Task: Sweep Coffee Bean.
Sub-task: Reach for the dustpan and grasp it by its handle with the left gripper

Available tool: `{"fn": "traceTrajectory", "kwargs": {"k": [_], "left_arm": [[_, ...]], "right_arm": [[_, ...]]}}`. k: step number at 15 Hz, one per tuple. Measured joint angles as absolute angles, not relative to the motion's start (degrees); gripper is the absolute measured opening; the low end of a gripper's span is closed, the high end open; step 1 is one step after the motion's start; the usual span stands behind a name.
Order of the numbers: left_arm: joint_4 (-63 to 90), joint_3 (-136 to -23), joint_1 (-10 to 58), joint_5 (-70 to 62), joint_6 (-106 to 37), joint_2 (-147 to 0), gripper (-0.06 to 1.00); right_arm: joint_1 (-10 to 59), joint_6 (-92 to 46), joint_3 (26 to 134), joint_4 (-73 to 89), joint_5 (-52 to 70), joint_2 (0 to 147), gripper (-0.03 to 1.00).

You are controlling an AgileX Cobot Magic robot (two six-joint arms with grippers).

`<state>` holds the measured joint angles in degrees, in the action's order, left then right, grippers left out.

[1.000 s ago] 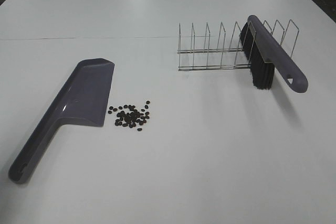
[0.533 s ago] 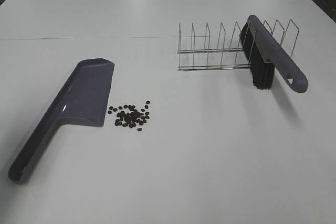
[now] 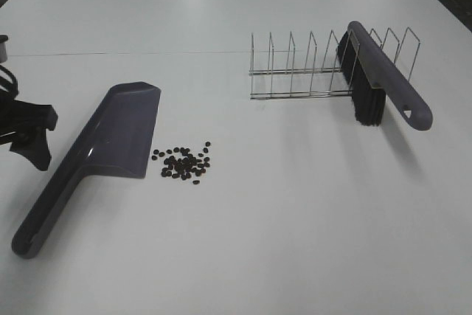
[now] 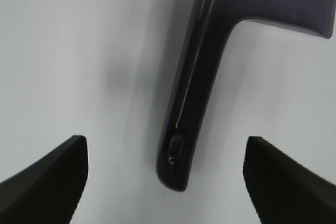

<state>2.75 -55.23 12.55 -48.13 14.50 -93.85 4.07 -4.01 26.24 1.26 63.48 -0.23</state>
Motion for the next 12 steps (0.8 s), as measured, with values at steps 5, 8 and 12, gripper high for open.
{"fn": "traceTrajectory", "kwargs": {"k": [5,8,12], "left_arm": [[1.09,-59.53,13.41,-47.33,16.5,-103.82,0.75],[1.03,-59.64,13.64,-45.84,17.13,-107.95,0.75],[0.86,-60.22,14.67,-42.63,17.36,-112.87,0.75]], "right_arm": [[4.07,-4.01,26.24,1.26,63.48,-0.23,0.93],[4.07,-4.01,26.24,1.26,63.48,-0.23,0.93],[4.07,-4.01,26.24,1.26,63.48,-0.23,0.93]]}}
